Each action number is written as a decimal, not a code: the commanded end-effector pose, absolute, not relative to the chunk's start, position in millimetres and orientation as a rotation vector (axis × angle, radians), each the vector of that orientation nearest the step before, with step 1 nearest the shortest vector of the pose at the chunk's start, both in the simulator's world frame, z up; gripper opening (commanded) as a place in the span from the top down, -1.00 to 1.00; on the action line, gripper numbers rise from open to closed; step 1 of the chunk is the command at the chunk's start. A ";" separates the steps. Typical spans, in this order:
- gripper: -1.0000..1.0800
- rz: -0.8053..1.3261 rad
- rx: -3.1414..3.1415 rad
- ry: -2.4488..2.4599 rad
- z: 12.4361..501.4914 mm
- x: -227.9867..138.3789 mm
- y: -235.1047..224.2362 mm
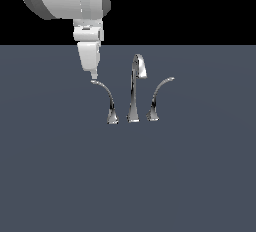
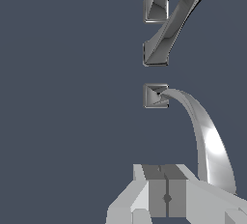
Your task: Turn on the faucet by rotating a designated handle.
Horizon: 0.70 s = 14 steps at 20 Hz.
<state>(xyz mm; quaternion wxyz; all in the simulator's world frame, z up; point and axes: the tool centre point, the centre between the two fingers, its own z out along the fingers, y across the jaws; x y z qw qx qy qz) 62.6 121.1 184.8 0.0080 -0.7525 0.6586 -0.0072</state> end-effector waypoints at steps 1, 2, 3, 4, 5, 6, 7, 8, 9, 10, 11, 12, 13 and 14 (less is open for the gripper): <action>1.00 -0.018 -2.352 2.063 181.8 54.4 121.6; 1.00 -0.016 -2.353 2.065 180.6 51.0 121.8; 1.00 -0.014 -2.353 2.067 179.4 47.6 122.0; 1.00 -0.012 -2.353 2.069 178.1 44.2 122.1; 1.00 -0.010 -2.353 2.071 176.9 40.7 122.3; 1.00 -0.008 -2.353 2.073 175.7 37.3 122.5; 1.00 -0.006 -2.353 2.075 174.4 33.7 122.7; 1.00 -0.004 -2.353 2.077 173.2 30.2 123.0; 1.00 -0.002 -2.353 2.079 172.0 26.6 123.2; 1.00 -0.002 -2.353 2.079 172.0 26.6 123.2; 1.00 -0.025 -2.337 2.071 180.0 37.4 121.5; 1.00 -0.024 -2.337 2.072 179.5 34.3 120.3; 1.00 -0.023 -2.338 2.073 178.9 31.3 119.0; 1.00 -0.021 -2.339 2.073 178.4 28.2 117.8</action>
